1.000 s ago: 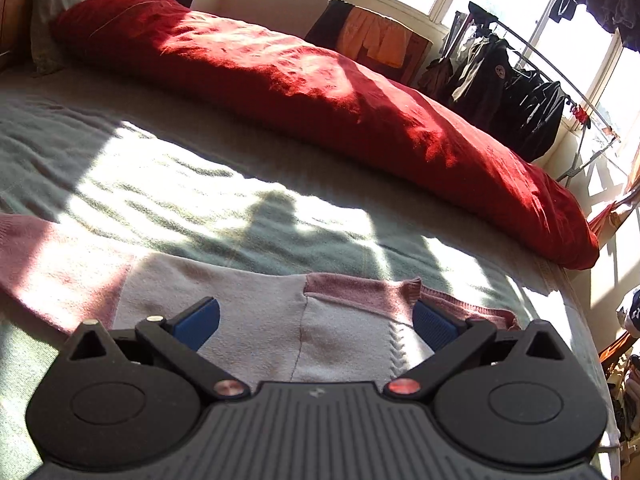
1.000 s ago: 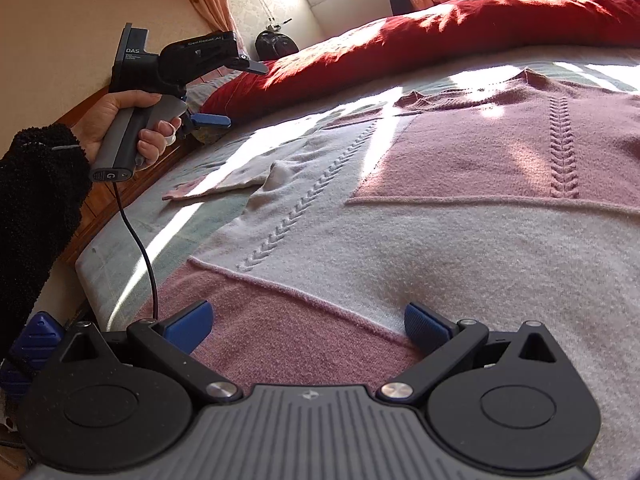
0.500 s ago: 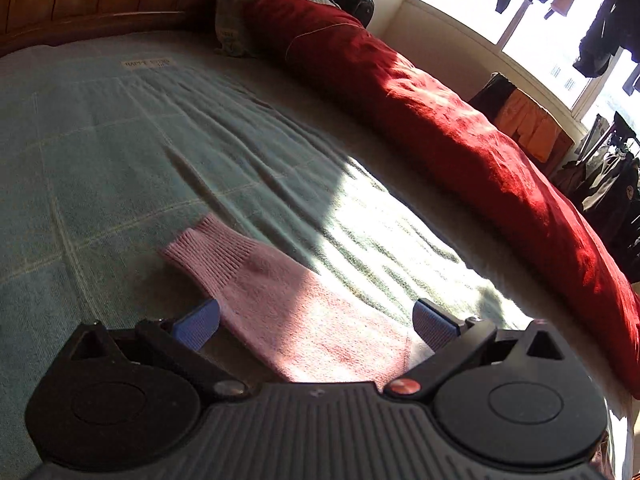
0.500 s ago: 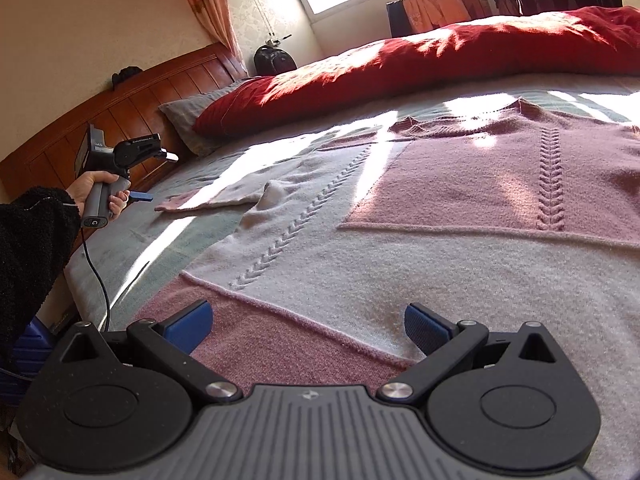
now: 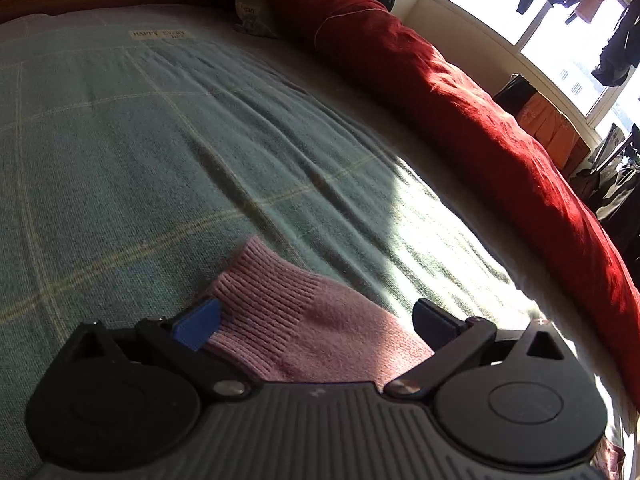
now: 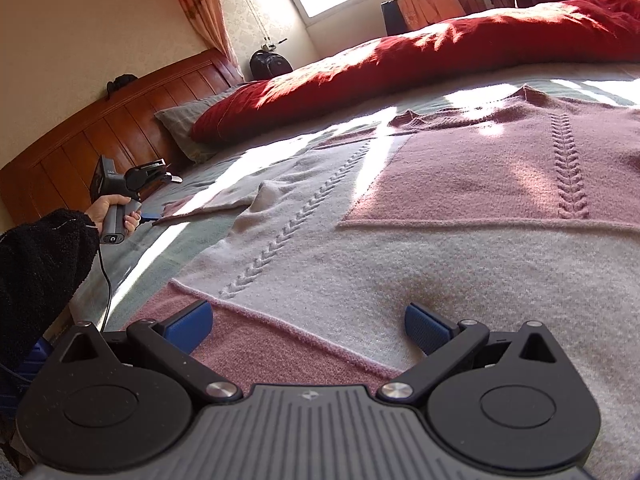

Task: Fold clothes
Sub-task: 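Close the left tool on the pink sleeve cuff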

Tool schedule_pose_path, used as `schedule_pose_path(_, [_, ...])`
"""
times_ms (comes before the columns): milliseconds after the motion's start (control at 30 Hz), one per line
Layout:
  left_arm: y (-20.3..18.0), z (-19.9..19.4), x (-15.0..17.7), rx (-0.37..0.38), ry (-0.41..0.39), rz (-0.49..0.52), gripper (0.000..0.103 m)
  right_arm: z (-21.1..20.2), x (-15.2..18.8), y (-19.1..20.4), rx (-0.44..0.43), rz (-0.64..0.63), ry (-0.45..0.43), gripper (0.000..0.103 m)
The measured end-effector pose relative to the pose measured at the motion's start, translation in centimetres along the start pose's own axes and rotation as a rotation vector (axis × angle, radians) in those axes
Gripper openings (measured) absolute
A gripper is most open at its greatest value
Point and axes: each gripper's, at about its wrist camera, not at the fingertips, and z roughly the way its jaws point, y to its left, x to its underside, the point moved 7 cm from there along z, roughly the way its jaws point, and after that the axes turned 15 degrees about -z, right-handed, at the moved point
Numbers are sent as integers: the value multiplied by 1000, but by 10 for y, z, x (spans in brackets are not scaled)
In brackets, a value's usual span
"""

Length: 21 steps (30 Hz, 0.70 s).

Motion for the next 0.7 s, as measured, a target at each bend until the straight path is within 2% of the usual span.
schedule_pose_path(167, [3, -31, 0, 66, -21, -73, 102, 0, 1, 3, 11, -31, 3, 103])
schedule_pose_path(333, [0, -37, 24, 144, 80, -132, 100, 1, 2, 4, 13, -37, 3, 103])
schedule_pose_path(400, [4, -25, 34, 120, 121, -144, 99, 1, 2, 4, 14, -39, 3, 103])
schedule_pose_path(467, [11, -15, 38, 100, 118, -163, 97, 1, 2, 4, 14, -41, 3, 103])
schedule_pose_path(533, [13, -11, 35, 137, 69, -189, 97, 1, 2, 4, 15, -43, 3, 103])
schedule_pose_path(700, [10, 0, 26, 148, 2, -187, 98, 1, 3, 5, 17, -49, 4, 103])
